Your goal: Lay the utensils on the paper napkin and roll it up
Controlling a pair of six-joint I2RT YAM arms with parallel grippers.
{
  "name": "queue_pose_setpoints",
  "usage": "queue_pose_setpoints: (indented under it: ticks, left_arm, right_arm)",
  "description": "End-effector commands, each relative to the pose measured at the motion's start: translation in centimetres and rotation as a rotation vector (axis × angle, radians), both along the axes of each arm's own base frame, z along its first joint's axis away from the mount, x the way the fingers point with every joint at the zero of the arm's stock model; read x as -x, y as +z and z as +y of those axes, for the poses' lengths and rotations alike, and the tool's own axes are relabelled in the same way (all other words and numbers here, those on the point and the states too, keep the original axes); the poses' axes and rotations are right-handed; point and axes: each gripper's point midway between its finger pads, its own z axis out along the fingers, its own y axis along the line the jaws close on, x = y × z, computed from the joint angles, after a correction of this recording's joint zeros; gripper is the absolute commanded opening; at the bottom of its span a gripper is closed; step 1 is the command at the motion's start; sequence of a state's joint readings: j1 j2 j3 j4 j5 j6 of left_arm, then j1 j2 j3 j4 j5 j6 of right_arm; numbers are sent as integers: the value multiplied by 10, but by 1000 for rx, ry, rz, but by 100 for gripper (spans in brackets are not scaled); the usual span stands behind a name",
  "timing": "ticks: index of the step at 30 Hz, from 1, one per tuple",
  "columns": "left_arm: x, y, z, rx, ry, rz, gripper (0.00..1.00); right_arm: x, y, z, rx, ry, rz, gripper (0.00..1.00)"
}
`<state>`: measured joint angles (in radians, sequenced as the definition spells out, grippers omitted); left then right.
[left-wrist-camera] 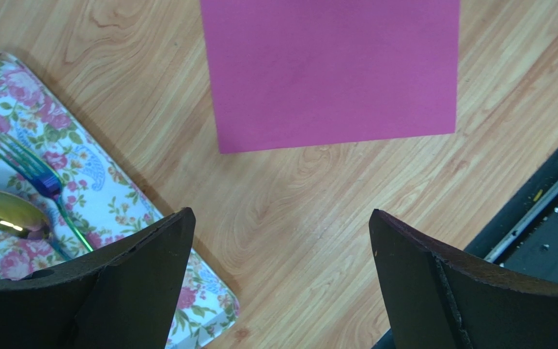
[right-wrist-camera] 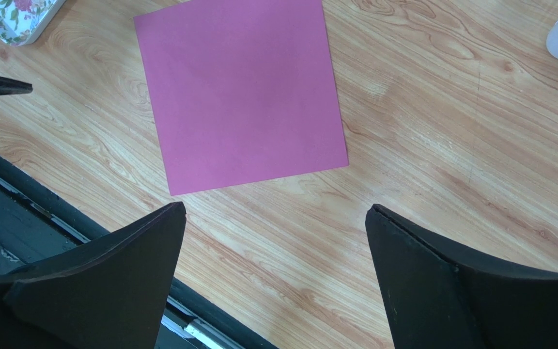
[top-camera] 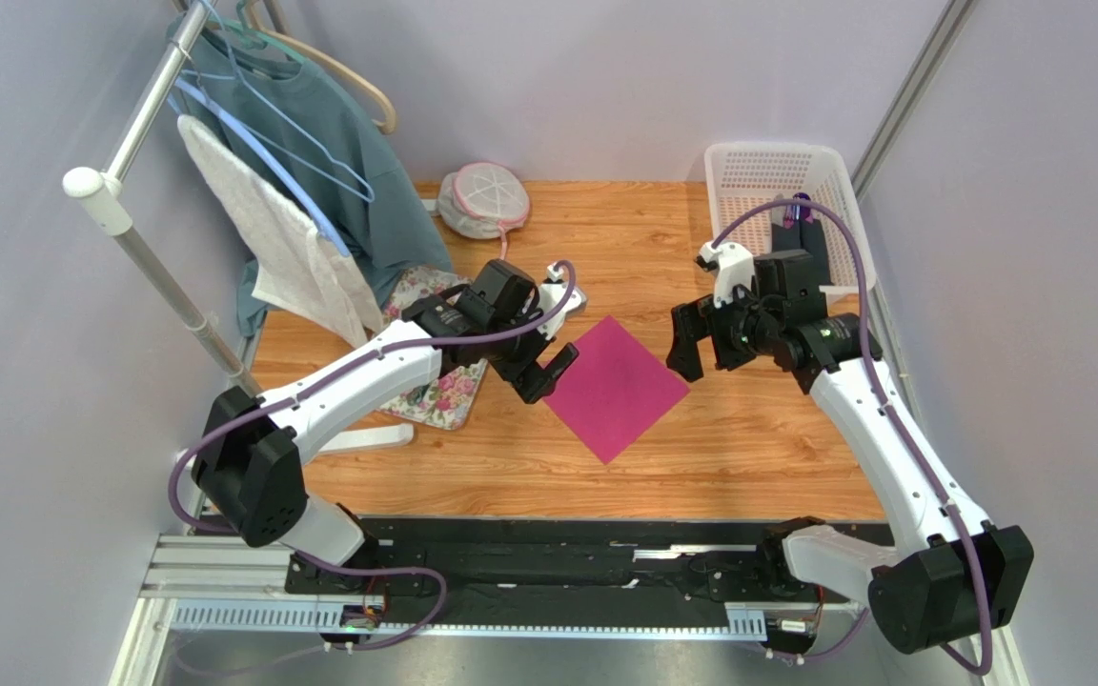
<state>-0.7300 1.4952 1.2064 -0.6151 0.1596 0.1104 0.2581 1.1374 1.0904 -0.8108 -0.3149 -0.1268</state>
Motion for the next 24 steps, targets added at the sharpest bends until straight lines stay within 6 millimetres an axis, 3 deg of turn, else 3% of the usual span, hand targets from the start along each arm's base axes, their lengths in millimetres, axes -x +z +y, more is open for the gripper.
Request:
queue_pose_setpoints:
  ticks: [1,8,13,16,18,21,24]
  left_arm:
    - [-19,30,10,17,50,-147,99]
    - [-35,76,21,109,92,-211,97]
    - [-45,88,30,185,115,-178,94]
    - [-21,68,19,191,-89,-121,99]
    - [-31,55,23,148,-2,-71,99]
    - [-35,33,32,54,-20,19,99]
    - [-52,26,54,84,48,-45,99]
  right_arm:
    - [-7,15,5,-40,4,-47,100]
    - [-13,21,8,-41,9,-35,100]
    - [-14,20,9,-37,19,-23,100]
    - [-15,18,11,-41,29,-8,100]
    - [-15,16,12,-45,32,2,100]
    - [-15,13,12,-42,37,8,100]
    - [-13,10,13,-43,46,17,100]
